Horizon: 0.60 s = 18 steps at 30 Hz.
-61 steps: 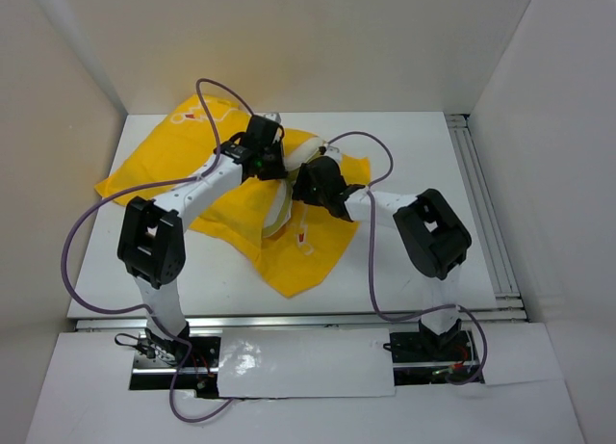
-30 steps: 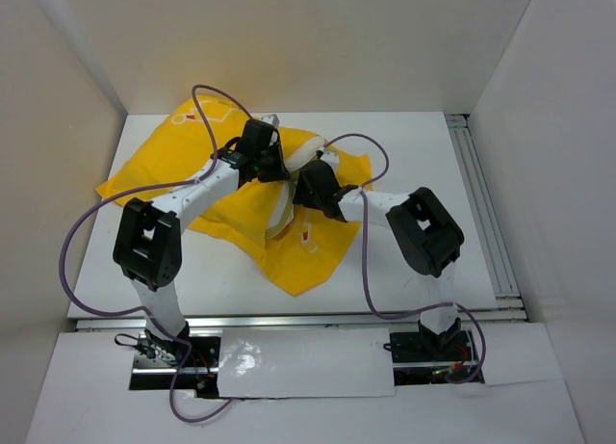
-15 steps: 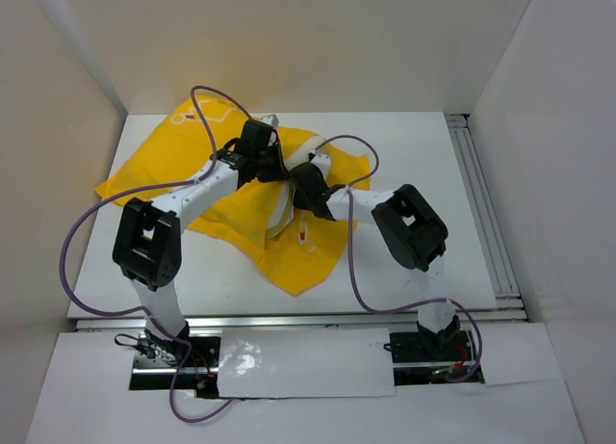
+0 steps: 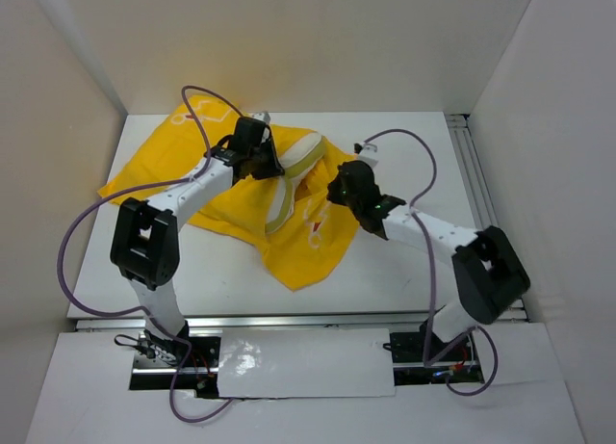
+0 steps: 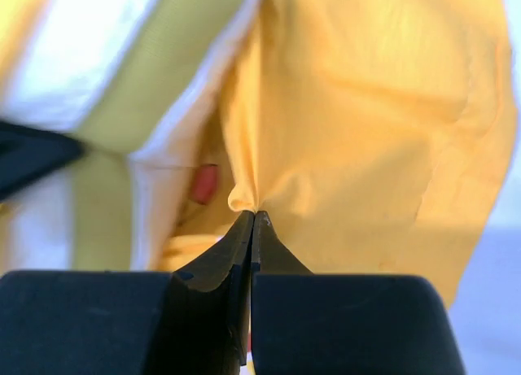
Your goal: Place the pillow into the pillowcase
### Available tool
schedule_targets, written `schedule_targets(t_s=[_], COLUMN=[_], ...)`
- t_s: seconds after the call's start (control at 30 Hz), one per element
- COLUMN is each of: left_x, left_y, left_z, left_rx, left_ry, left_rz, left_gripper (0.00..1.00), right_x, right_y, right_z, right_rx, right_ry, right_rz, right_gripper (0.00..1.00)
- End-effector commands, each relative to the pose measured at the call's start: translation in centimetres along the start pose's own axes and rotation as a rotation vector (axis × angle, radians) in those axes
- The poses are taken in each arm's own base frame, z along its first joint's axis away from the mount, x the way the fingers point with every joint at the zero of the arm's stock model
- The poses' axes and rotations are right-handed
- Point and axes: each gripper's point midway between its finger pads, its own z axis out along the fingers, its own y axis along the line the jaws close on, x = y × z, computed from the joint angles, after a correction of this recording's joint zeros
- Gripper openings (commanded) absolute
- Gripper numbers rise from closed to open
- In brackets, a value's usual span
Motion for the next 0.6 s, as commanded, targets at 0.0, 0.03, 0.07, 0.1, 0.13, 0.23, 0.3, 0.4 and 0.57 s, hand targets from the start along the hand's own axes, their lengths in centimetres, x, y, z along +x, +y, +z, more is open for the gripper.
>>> schedule_targets(t_s=[0.0,0.03,0.07,0.1,0.13,0.23,0.3,0.4,0.57], left_x=[-3.7,-3.4,-3.6,-3.8,-3.8,-3.6,-1.4,0.4,4.2], left_y=[0.2,-0.1,-0.2,-0.4,-0.3,-2.2,-1.8,2.5,11.5], left_z=[-0.7,-0.9,-0.9,-1.3,-1.3,-1.2,-0.6,0.5,-0.4], left_rx=[0.033,0.052,0.057,0.062,0.060,0.102,0.034,-0.160,-0.383], left_ry=[-0.124,-0.110,-0.118,-0.126,-0.127,-0.131,-0.081,-0.043,0.046], left_rz=[-0.047,-0.046,-0.045,-0.045,-0.025,0.111,0.162,0.134,-0.045], left_gripper=[0.00,0.00,0.00,0.00,0.00,0.00,0.00,0.00,0.00], right_x=[-3.5,-3.0,-3.7,-3.2,-4.0,-5.5,-7.3,-9.8,-13.0], right_y=[0.7,1.5,2.0,2.0,3.2,4.6,4.1,1.8,-3.5], right_z=[-2.2,-2.5,-2.6,-2.3,-2.9,-4.5,-5.2,-6.1,-8.2], right_rx=[-0.166,-0.214,-0.233,-0.238,-0.299,-0.416,-0.428,-0.405,-0.264], right_ry=[-0.087,-0.055,-0.057,-0.041,-0.065,-0.104,-0.152,-0.239,-0.333], right_rz=[0.000,-0.004,0.000,-0.018,-0.024,-0.013,0.002,0.040,0.070], right_gripper=[0.00,0.00,0.00,0.00,0.00,0.00,0.00,0.00,0.00])
